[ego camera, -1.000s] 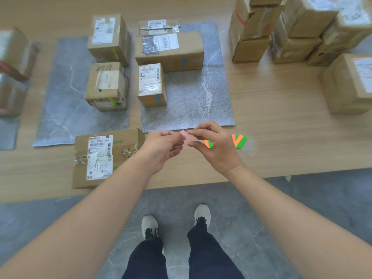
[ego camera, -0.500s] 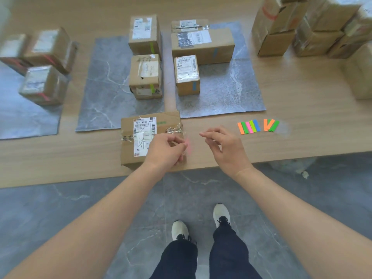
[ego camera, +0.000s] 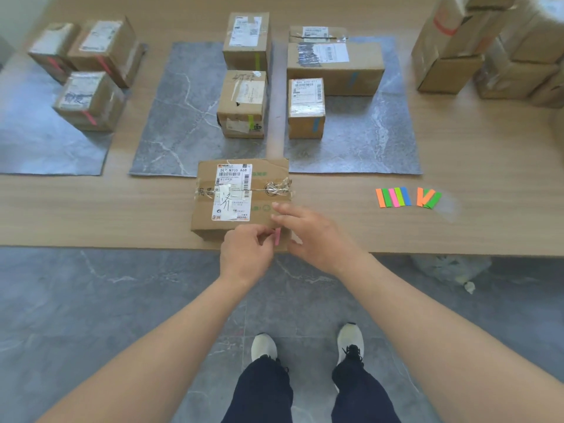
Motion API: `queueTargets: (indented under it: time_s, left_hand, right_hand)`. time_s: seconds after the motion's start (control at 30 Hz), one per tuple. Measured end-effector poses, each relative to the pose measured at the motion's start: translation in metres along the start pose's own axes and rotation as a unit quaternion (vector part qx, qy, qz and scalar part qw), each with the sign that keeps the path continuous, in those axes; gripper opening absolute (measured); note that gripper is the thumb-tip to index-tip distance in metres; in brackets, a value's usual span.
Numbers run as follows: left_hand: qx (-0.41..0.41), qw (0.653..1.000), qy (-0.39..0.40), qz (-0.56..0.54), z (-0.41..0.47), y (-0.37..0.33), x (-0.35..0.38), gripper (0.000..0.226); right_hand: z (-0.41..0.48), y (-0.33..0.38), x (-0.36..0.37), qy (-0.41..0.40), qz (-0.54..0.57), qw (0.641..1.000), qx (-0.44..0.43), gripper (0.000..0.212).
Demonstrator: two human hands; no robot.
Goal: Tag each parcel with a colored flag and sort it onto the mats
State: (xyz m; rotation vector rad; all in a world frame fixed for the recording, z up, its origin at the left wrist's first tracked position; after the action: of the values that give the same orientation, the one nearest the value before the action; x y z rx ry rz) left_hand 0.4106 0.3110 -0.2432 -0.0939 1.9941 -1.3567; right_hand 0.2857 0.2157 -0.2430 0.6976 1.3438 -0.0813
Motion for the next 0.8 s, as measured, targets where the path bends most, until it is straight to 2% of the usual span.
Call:
queueTargets:
  time_s: [0.1,0.37,0.5,0.63,0.8]
  left_hand:
    - [-0.015,0.999,-0.033,0.013,0.000,0.000,0.005,0.014]
    - [-0.040,0.997,-0.062,0.024,-0.001,0.005,0.013,0.015]
    - [-0.046,0.996,-0.070,0.010,-0.002,0.008,0.015,0.014]
    - [-0.045,0.996,-0.079,-0.020,-0.003,0.012,0.017,0.015]
    - [-0.052,0.995,-0.080,-0.034,-0.001,0.024,0.012,0.021]
  right_hand:
    - [0.009,-0.004,0.003,-0.011,0.000,1.000,0.009,0.019]
    - [0.020,-0.014,0.009,-0.015,-0.003,1.000,0.007,0.012]
    - [0.023,-0.013,0.013,-0.075,-0.040,0.996,-0.016,0.006]
    - [0.026,-0.013,0.022,-0.101,-0.073,0.992,-0.024,0.012]
    - [0.028,-0.001,0.017,-0.106,-0.149,0.983,-0.023,0.032]
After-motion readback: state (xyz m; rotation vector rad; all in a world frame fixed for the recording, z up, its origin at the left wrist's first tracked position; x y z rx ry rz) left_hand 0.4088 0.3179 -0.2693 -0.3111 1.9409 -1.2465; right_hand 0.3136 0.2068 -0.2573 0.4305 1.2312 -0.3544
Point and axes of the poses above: each hand's wrist, its own z-axis towards the middle knuckle, its own x-axis out of the palm, y = z × x, the point moved 3 cm from there along z, towards the middle knuckle, and after that the axes turned 15 degrees about -z, right-handed, at the moved point
